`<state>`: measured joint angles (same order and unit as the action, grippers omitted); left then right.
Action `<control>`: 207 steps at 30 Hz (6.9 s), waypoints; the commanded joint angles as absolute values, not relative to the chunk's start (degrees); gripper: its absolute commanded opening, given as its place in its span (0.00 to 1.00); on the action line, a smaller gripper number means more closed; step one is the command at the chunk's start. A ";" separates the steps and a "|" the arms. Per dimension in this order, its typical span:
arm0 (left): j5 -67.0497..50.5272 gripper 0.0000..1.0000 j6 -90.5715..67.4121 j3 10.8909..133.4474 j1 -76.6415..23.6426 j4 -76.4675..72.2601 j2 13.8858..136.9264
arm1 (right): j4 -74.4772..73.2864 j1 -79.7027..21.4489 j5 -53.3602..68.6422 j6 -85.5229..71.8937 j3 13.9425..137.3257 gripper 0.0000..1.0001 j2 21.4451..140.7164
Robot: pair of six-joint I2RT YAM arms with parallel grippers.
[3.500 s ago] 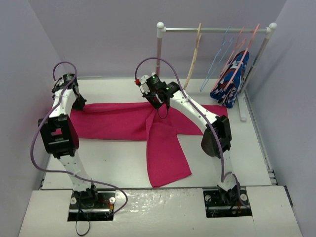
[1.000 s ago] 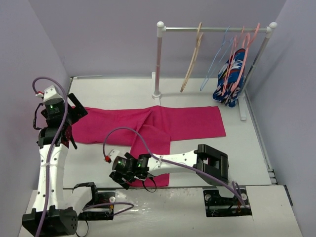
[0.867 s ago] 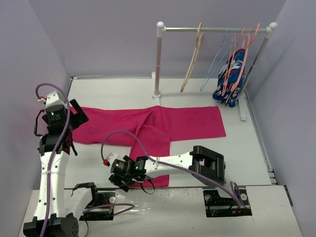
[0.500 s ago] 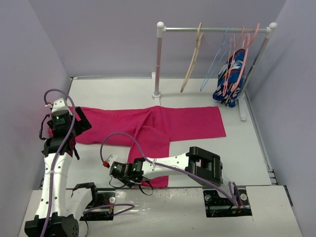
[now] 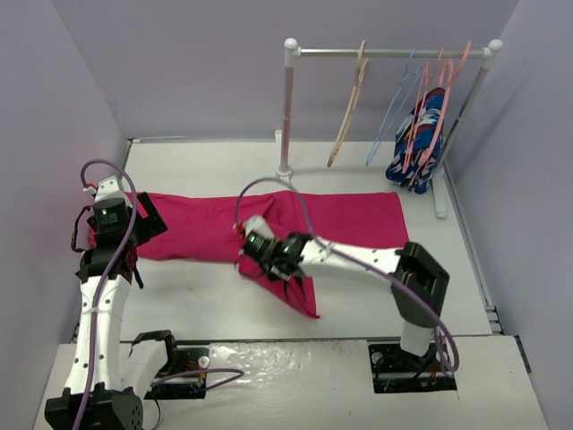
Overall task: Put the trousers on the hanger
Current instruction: Fold the trousers at the center of the board.
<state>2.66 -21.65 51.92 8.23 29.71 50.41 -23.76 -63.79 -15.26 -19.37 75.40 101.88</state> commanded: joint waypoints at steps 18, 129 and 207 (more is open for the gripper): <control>1.71 0.84 -21.01 54.14 8.70 27.11 50.71 | -26.80 -26.45 -42.76 -8.14 95.38 0.00 105.77; -3.48 0.95 -16.24 54.05 -4.13 29.00 50.80 | -4.24 -6.59 -4.46 -21.82 53.28 0.00 89.96; 1.22 0.95 -16.52 54.41 -4.13 31.56 54.07 | -3.42 7.10 -3.11 -39.21 36.58 0.64 84.22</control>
<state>0.53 -16.58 52.69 -3.79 33.09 53.63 5.22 -2.51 0.66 -42.21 40.14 86.87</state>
